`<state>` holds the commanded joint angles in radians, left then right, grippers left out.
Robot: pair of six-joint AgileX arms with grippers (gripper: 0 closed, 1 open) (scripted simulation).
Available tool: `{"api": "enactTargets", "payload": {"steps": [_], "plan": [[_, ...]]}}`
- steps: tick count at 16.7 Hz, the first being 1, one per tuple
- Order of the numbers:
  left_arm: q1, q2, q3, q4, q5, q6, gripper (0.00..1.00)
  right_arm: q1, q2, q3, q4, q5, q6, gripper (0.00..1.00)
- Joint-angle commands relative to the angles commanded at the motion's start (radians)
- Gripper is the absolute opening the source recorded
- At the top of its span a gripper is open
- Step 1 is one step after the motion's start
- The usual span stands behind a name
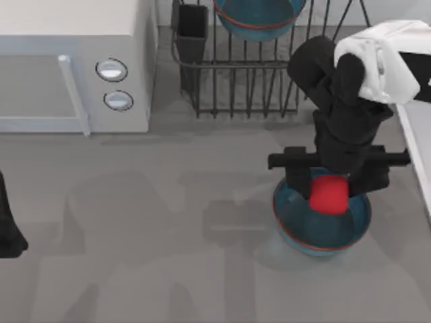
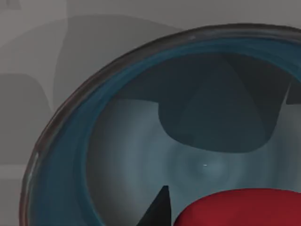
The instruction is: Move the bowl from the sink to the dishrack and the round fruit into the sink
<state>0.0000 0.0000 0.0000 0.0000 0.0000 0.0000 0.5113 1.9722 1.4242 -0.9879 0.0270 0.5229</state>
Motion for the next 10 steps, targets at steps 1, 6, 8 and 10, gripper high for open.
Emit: {"api": "enactTargets", "payload": {"steps": [1, 6, 8, 10], "plan": [[0.000, 0.000, 0.000, 0.000, 0.000, 0.000, 1.00, 0.000, -0.012, 0.031, -0.051, -0.001, -0.001, 0.00], [0.000, 0.000, 0.000, 0.000, 0.000, 0.000, 1.00, -0.002, -0.067, 0.144, -0.204, 0.000, -0.006, 0.00], [0.000, 0.000, 0.000, 0.000, 0.000, 0.000, 1.00, -0.002, -0.067, 0.145, -0.205, 0.000, -0.006, 0.00], [0.000, 0.000, 0.000, 0.000, 0.000, 0.000, 1.00, 0.000, -0.063, 0.142, -0.203, 0.000, -0.004, 0.00]]}}
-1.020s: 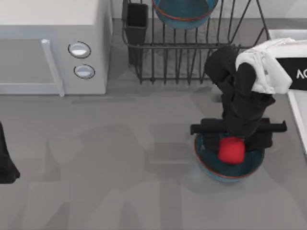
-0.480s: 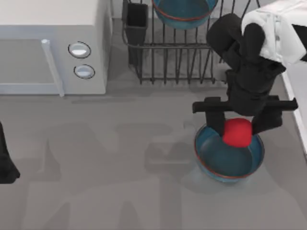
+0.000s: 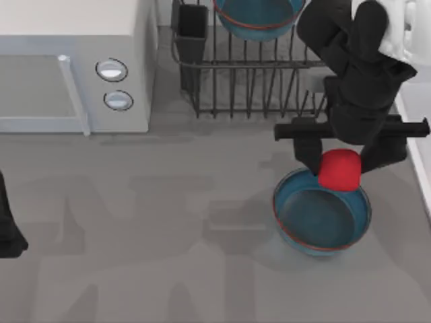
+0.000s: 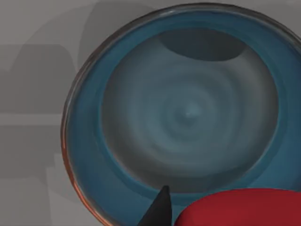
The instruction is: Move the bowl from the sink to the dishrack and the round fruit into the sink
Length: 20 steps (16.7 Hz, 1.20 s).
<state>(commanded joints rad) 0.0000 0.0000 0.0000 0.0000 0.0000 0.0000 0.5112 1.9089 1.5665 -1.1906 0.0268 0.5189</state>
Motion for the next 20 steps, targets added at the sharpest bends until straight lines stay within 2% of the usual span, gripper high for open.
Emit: {"api": "enactTargets", "payload": {"steps": [4, 8, 11, 20], "plan": [[0.000, 0.000, 0.000, 0.000, 0.000, 0.000, 1.00, -0.056, -0.005, -0.034, 0.062, -0.011, -0.033, 0.00], [0.000, 0.000, 0.000, 0.000, 0.000, 0.000, 1.00, -0.232, -0.008, -0.169, 0.292, -0.062, -0.137, 0.00], [0.000, 0.000, 0.000, 0.000, 0.000, 0.000, 1.00, -0.402, -0.015, -0.316, 0.572, -0.124, -0.234, 0.00], [0.000, 0.000, 0.000, 0.000, 0.000, 0.000, 1.00, -0.862, -0.182, -0.781, 1.606, -0.370, -0.449, 0.00]]}}
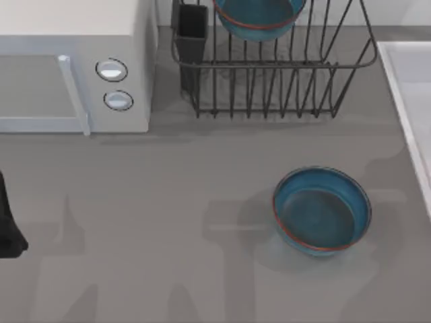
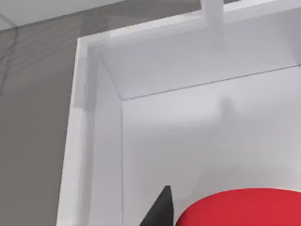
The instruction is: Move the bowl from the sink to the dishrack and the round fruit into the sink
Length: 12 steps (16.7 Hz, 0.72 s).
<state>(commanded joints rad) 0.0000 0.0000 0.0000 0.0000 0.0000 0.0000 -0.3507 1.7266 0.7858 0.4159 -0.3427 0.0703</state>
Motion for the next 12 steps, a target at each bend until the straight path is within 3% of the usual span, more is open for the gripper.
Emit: {"api": "enactTargets", "payload": {"steps": [6, 12], "plan": [[0.000, 0.000, 0.000, 0.000, 0.000, 0.000, 1.00, -0.155, -0.182, -0.173, 0.420, -0.132, -0.048, 0.00], [0.000, 0.000, 0.000, 0.000, 0.000, 0.000, 1.00, -0.176, -0.234, -0.190, 0.490, -0.159, -0.052, 0.00]]}}
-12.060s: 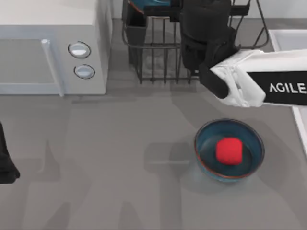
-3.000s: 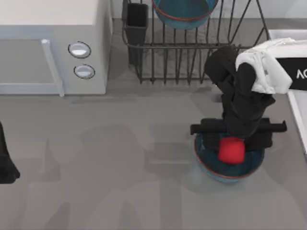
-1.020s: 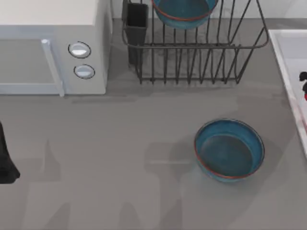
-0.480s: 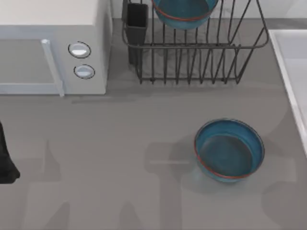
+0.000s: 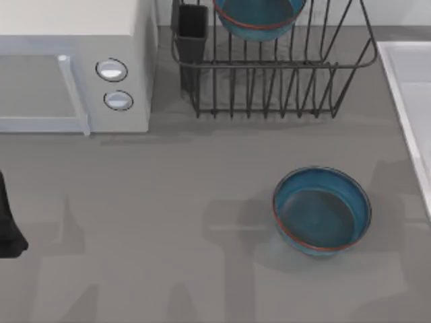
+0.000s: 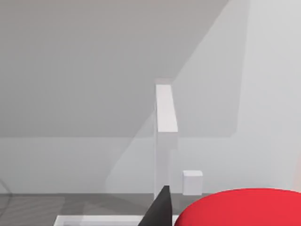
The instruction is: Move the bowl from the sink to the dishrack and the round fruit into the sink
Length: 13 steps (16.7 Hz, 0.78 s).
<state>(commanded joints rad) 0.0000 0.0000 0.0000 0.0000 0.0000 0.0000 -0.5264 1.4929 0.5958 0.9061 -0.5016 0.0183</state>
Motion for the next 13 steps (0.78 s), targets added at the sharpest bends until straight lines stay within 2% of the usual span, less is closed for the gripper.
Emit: {"api": "enactTargets", "payload": {"steps": [6, 13], "plan": [[0.000, 0.000, 0.000, 0.000, 0.000, 0.000, 1.00, -0.002, 0.074, -0.002, 0.068, 0.003, 0.002, 0.00], [0.000, 0.000, 0.000, 0.000, 0.000, 0.000, 1.00, -0.008, 0.457, -0.056, 0.508, 0.000, 0.000, 0.00]]}}
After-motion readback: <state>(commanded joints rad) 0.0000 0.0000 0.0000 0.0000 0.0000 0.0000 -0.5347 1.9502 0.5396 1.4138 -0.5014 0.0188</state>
